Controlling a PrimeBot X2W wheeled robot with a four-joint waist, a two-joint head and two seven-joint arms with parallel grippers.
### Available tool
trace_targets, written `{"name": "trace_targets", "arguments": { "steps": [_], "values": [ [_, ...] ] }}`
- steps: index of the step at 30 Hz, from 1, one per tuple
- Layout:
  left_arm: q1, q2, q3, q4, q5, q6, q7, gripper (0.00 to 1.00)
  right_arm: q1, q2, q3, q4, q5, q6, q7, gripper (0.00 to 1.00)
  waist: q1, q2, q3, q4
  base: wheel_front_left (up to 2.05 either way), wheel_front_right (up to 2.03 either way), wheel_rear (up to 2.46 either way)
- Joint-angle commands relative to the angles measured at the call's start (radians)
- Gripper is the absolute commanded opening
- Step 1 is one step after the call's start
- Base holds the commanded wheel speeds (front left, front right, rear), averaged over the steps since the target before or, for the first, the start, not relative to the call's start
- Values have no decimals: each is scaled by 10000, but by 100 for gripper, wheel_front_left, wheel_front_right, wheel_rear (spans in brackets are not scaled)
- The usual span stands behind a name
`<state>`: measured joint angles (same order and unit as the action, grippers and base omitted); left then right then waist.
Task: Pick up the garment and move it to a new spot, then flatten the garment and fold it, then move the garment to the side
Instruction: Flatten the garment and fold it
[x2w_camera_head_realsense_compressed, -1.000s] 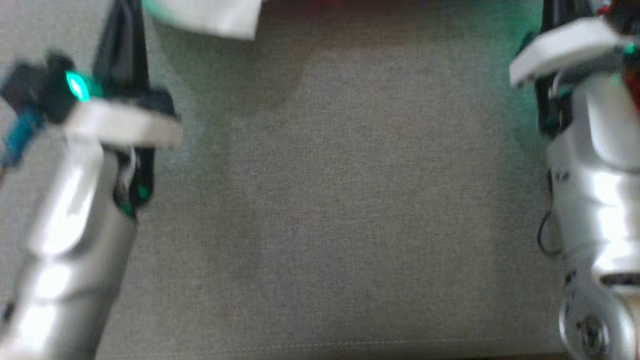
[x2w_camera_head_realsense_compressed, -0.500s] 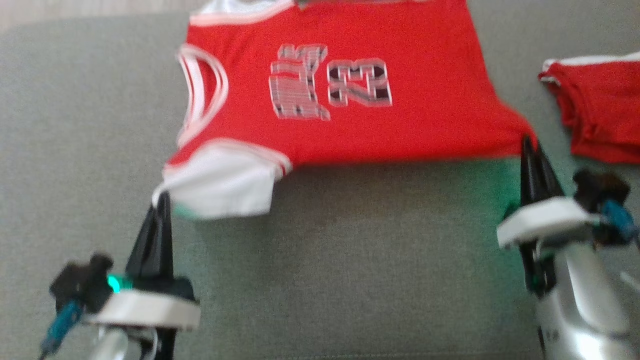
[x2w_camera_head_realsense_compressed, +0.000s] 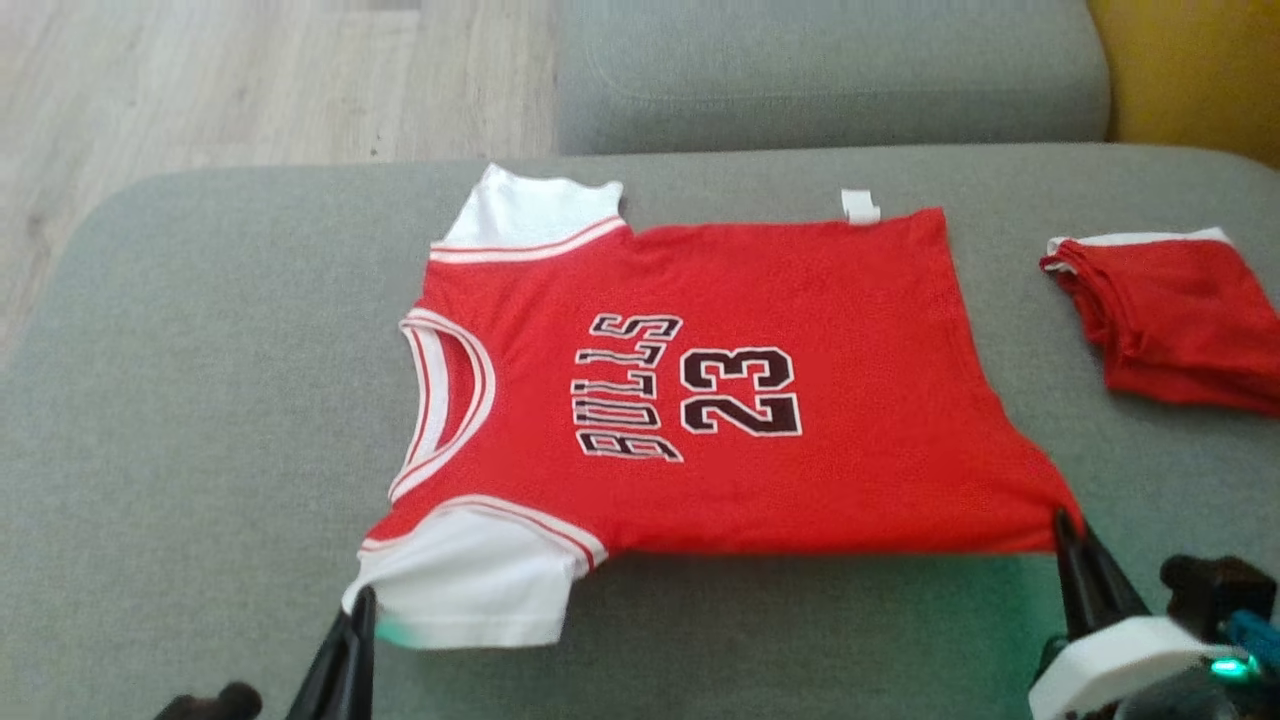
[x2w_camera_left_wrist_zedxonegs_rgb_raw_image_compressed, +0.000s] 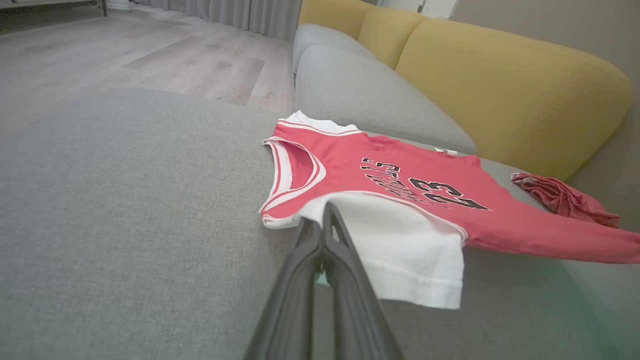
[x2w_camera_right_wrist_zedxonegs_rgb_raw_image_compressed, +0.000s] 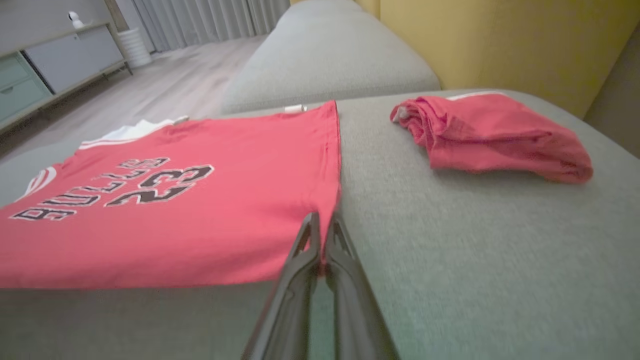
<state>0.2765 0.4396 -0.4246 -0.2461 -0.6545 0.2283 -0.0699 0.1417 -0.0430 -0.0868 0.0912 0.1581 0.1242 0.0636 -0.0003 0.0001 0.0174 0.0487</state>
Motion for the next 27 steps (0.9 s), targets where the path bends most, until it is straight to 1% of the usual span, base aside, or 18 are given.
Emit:
{"name": "trace_targets", "arguments": {
  "steps": [1,4,8,11,18,23,25,26,27],
  "values": [
    [-349,206,254,-346,-81,-5,48,0,-137,-72,151,-537,-133,65,219,0,3,-1,-89,33,0,0,0],
    [-444,115,53,-164,-200,-161,201,0,28,-72,176,-526,-219,65,778,0,3,-1,-155,31,0,0,0],
    [-958,63,-312,425,-231,-536,547,0,-202,-72,248,-49,-283,65,1517,0,3,-1,-188,51,0,0,0],
    [-1590,26,-474,863,-237,-828,802,0,-570,-72,258,400,-261,65,1854,0,3,-1,-213,85,0,0,0],
    [-3462,-71,-563,2110,-340,-1630,1219,0,-1742,-72,253,1354,934,65,2173,0,3,-1,-233,64,0,0,0],
    [-5108,-259,-682,3497,-265,-2237,1435,0,-2806,-72,12,2411,1098,65,2119,0,3,-1,-192,12,0,0,0],
    [-5705,-399,-726,4137,-212,-2419,1422,0,-3224,-72,-30,2843,1206,65,2023,0,3,-1,-154,-36,0,0,0],
    [-5705,-399,-726,4137,-212,-2419,1422,0,-3224,-72,-30,2843,1206,65,2023,0,3,-1,-154,-36,0,0,0],
    [-5969,-472,-725,4457,-203,-2496,1383,0,-3434,-72,-33,3062,1266,65,1961,0,3,-1,-128,-78,0,0,0]
  ]
}}
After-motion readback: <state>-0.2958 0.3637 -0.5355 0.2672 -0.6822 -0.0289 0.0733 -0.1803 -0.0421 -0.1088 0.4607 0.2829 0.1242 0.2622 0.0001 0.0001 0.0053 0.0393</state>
